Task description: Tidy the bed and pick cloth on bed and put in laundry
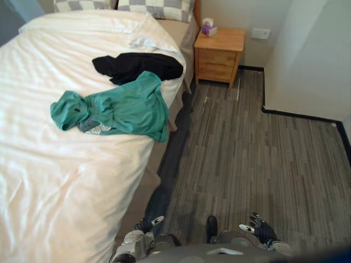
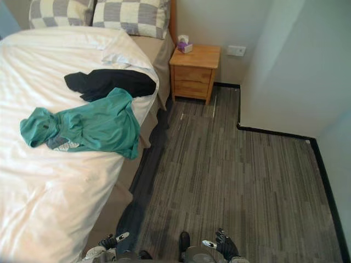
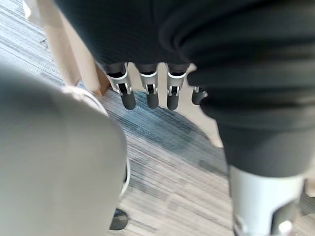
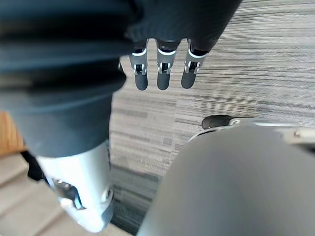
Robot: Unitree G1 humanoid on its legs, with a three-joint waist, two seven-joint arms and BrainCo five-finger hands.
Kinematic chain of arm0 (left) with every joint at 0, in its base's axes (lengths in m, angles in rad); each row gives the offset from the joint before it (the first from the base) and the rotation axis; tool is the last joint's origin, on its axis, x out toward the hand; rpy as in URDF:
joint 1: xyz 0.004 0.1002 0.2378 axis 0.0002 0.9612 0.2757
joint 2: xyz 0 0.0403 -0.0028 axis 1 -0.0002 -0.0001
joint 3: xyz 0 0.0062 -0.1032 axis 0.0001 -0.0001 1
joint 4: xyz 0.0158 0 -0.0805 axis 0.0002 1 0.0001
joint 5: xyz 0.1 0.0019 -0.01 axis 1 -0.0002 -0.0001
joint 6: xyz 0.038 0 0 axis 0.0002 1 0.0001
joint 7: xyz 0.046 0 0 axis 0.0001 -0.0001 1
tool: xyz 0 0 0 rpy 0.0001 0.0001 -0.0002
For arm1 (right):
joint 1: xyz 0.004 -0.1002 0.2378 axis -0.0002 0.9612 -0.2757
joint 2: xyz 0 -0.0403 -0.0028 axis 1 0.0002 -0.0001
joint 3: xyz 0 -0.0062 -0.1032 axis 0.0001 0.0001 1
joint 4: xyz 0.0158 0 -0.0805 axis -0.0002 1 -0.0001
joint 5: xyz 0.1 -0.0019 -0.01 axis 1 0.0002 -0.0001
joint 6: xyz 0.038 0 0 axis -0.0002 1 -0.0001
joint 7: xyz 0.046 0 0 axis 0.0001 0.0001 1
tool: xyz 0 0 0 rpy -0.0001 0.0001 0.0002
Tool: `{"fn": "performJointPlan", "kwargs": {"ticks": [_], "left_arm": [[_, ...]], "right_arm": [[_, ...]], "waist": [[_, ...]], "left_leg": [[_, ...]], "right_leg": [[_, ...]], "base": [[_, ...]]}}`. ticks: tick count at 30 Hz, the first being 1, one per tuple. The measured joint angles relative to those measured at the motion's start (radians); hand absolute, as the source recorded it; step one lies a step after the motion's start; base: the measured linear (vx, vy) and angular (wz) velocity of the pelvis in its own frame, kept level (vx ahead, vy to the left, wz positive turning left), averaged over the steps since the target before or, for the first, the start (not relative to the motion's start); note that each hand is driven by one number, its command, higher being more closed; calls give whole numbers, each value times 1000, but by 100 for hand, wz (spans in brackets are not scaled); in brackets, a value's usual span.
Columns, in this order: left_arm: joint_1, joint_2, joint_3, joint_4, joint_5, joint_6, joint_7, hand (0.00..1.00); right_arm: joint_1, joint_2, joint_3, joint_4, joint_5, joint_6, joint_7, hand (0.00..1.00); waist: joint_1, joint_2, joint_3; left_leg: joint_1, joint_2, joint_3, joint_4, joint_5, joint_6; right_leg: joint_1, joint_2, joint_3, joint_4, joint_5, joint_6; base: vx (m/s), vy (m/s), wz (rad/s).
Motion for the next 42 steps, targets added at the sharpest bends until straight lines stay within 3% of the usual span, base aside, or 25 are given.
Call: {"fn": "performJointPlan", "kwargs": {"ticks": [3, 5, 7, 9, 14, 18, 24, 25, 27, 33, 36, 40, 41, 42], "left_arm": [[12, -6, 12, -3, -72, -2, -22, 0], [14, -12, 9, -1, -108, -1, -45, 0], [14, -18, 5, 1, -111, -1, -68, 0], [25, -8, 8, 3, -150, -1, -85, 0], [42, 0, 7, 23, -185, 4, -102, 0], [38, 1, 9, 39, -186, 5, -100, 0], [41, -1, 0, 41, -195, 9, -100, 0], [20, 3, -36, 41, -184, 49, -98, 0], [21, 3, -36, 41, -184, 49, -98, 0], [23, 4, -35, 40, -171, 40, -98, 0], [32, 3, -23, 37, -126, 5, -93, 0], [85, 13, 56, -14, -11, -56, -47, 0], [109, 23, 63, -31, 35, -72, -32, 0], [142, 33, 91, -45, 88, -86, -25, 0]], "right_arm": [[11, 8, -9, 1, 34, 19, 0, 0], [15, 10, -16, 2, 58, 22, 0, 0], [18, 22, -50, 16, 101, 24, 2, 0], [30, 56, -102, 43, 170, 36, 5, 0], [40, 78, -135, 53, 213, 40, 7, 0], [39, 80, -136, 53, 210, 42, 9, 0], [40, 77, -137, 56, 198, 96, 7, 0], [22, 48, -125, 55, 94, 117, 16, 0], [22, 48, -124, 56, 94, 117, 16, 0], [23, 48, -125, 56, 95, 117, 7, 0], [23, 49, -134, 56, 96, 116, -9, 0], [22, 58, -131, 58, 96, 115, -27, 0], [14, 54, -119, 55, 95, 115, -29, 0], [19, 55, -77, 53, 94, 113, -35, 0]], "waist": [[0, -8, -4], [-4, -3, -12], [-24, 5, -32], [-21, -26, -40], [-27, -38, -64], [-27, -37, -72], [-25, -35, -89], [1, -15, -76], [1, -15, -77], [3, -17, -76], [3, -19, -76], [11, -31, -69], [26, -36, -62], [32, -47, -42]], "left_leg": [[11, -12, -111, 22, -4, -5], [50, -25, -148, -80, -4, -6], [58, -18, -148, -150, -11, -18], [86, -19, -136, -175, -19, -29], [152, -35, -127, -179, -23, -28], [155, -43, -126, -166, -23, -28], [178, -46, -131, -110, -22, -27], [189, -42, -230, -178, -65, -28], [190, -44, -230, -166, -63, -26], [185, -54, -234, -163, -45, -18], [177, -44, -234, -161, -44, -17], [87, -11, -196, -24, -52, -27], [31, 21, -174, 107, -64, -34], [-62, 50, -192, 343, -41, -7]], "right_leg": [[-2, 3, 46, 19, 0, 0], [-21, 11, 44, 18, 0, 0], [-40, 20, 18, 6, 5, 7], [-12, 22, 22, -35, 37, 12], [40, 20, 43, -35, 36, 5], [40, 14, 64, -35, 30, 5], [86, 6, 70, -29, 29, 0], [48, 7, -24, -35, 56, 11], [53, 5, -19, -35, 51, 10], [54, -9, -28, -35, 36, 5], [53, -16, -70, -35, 24, 3], [40, -27, -163, -32, -29, 4], [15, -38, -216, 27, -69, -8], [4, -49, -225, 76, -78, -7]], "base": [[44, -28, -60], [38, 57, -35], [42, 94, 2], [89, 107, -6], [116, 90, -20], [71, 48, -21], [54, 23, -6], [24, 7, -9], [22, 14, -8], [10, 8, 3], [11, 0, 16], [14, -19, 2], [-2, -5, -52], [-2, -5, -59]]}}
